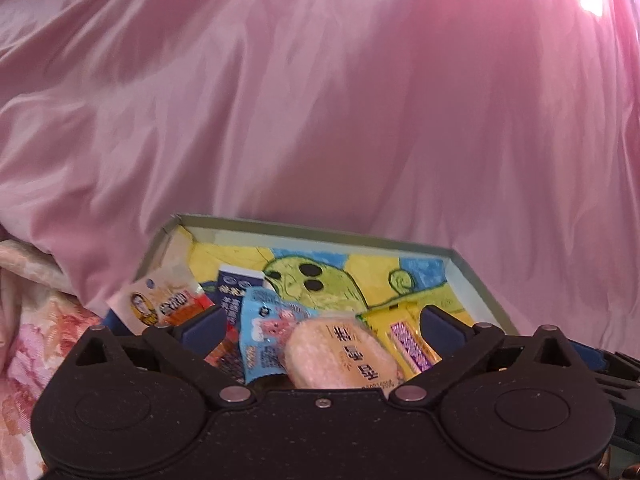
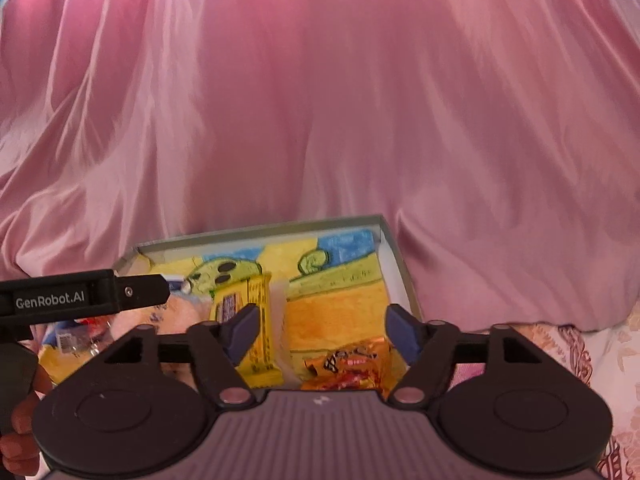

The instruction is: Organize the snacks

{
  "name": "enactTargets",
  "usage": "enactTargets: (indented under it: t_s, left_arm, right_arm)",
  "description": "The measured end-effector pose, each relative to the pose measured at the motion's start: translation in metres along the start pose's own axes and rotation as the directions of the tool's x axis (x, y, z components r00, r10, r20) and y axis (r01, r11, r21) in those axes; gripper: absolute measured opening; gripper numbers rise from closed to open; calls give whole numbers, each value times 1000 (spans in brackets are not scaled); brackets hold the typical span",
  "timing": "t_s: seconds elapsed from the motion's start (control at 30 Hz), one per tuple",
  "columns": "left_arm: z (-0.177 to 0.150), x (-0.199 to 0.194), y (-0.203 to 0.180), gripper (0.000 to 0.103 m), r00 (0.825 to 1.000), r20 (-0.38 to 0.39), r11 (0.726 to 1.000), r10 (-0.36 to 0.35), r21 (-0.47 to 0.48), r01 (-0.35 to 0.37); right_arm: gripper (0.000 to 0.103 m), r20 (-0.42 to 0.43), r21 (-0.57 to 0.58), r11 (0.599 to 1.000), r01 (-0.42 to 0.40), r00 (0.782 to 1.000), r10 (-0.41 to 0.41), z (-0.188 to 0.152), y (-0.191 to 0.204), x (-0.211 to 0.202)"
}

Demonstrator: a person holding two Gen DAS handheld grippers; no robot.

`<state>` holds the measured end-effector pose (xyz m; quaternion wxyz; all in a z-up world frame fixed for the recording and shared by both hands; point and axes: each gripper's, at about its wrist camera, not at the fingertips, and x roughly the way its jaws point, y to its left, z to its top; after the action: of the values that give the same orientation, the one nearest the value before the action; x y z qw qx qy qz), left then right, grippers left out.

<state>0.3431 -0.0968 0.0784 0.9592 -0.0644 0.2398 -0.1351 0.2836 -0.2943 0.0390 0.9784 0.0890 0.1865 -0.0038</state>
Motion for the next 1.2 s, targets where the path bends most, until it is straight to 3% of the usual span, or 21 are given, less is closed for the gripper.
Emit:
enactTargets:
  t_s: [0.6, 1.2]
  left_arm:
    - [-4, -81, 8, 102, 988, 128, 996, 86, -19, -84]
    - [-46, -157, 38, 102, 965, 176, 978, 194, -110, -176]
  right_arm:
    - [102, 164, -53, 998, -17, 986, 26, 20, 21, -70]
    - [103, 277, -128, 992, -18, 959, 53, -8, 48, -140]
